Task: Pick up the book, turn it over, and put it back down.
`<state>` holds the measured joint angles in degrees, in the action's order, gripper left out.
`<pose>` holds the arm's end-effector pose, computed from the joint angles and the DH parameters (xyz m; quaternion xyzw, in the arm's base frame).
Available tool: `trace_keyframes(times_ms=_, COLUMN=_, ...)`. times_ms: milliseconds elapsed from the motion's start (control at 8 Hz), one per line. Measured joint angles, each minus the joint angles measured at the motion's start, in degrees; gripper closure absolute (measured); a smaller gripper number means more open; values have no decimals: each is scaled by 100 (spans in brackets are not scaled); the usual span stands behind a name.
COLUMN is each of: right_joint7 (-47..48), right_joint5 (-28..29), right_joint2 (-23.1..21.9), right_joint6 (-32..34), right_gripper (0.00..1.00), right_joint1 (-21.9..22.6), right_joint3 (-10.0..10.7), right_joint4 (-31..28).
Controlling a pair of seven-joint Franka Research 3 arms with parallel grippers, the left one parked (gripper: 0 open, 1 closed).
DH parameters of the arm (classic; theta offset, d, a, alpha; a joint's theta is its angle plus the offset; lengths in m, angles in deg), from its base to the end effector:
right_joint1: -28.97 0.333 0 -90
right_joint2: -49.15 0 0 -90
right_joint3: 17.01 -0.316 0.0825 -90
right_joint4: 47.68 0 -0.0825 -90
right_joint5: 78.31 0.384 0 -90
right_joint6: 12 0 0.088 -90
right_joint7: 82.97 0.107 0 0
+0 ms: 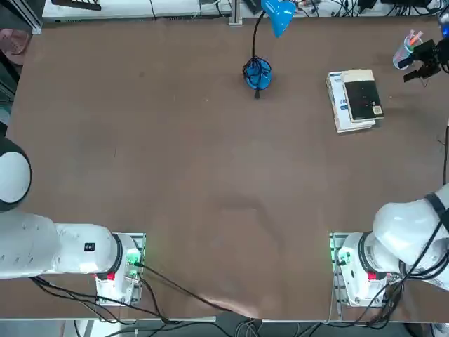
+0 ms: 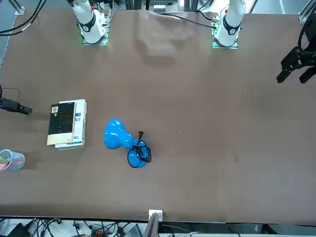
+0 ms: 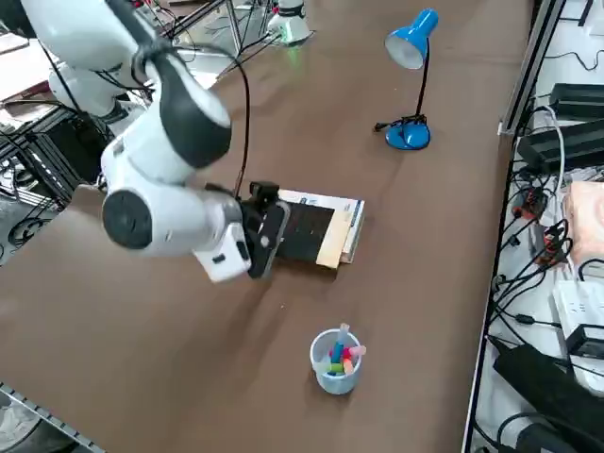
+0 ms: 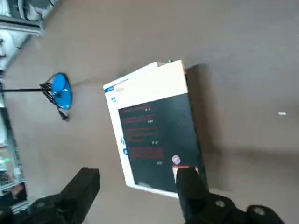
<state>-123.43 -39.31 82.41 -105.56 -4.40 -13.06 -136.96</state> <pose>0.5568 -0.3368 0.2961 -0.9217 0.0773 -0.0046 0.3802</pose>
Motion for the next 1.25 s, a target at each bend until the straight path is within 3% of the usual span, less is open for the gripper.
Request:
trace_keyframes(times_ms=375, right_joint7=-947, right_joint5=471, right_joint2=723, right_joint6=17, right_gripper=0, right_joint1=-356, right_joint3=-9, right_joint4=146)
trace_keyframes(times_ms=1250, right_joint7=-1209, right_joint5=1311, right_joint2=1741, right_joint6=24, right_gripper=0, right_joint1=-461, right_joint3=-97, right_joint4=480)
